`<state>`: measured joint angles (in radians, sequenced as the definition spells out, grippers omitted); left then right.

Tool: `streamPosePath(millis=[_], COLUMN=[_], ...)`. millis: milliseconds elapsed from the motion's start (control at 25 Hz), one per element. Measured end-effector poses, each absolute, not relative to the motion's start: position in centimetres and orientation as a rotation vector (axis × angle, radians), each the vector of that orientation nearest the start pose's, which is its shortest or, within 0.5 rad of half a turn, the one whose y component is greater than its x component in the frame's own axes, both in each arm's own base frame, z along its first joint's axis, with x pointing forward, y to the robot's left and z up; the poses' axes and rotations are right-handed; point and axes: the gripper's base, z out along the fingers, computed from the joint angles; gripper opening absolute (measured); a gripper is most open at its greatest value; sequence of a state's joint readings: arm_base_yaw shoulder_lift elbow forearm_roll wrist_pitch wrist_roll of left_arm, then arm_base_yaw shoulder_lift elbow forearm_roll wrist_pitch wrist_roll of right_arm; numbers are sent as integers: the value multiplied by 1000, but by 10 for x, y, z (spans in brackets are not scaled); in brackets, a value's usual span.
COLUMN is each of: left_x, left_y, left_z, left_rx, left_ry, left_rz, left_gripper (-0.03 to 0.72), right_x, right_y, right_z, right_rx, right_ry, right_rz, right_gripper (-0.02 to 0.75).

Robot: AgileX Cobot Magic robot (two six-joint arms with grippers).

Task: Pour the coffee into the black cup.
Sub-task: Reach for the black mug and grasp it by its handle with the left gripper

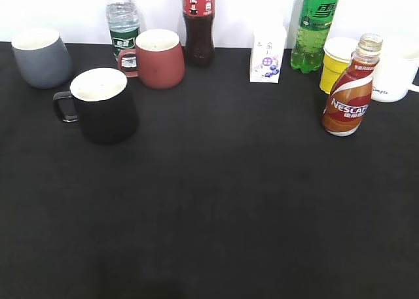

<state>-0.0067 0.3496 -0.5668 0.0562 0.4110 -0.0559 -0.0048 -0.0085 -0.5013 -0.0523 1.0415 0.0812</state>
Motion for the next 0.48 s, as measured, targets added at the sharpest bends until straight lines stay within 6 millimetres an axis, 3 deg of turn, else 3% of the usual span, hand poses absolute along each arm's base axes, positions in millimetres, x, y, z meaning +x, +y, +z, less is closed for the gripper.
streamPosePath(millis=[120,200,280,480], left_x=[125,157,182,221], left_y=[-2,-12,-23,-49], left_z=[343,309,261,181], left_rx=[10,70,115,210], left_ry=[1617,1605,1645,1827], left_rz=[-14,-57,-107,-190], left_gripper=[539,540,540,540], right_x=[-6,-6,-6,-6], right_y=[-4,-4,-4,-4], right_z=[279,279,279,279], right_rx=[89,89,89,89], right_ry=[2013,2013,2012,2013], right_rz=[-14,-14,-14,-14], right_gripper=[589,589,589,589])
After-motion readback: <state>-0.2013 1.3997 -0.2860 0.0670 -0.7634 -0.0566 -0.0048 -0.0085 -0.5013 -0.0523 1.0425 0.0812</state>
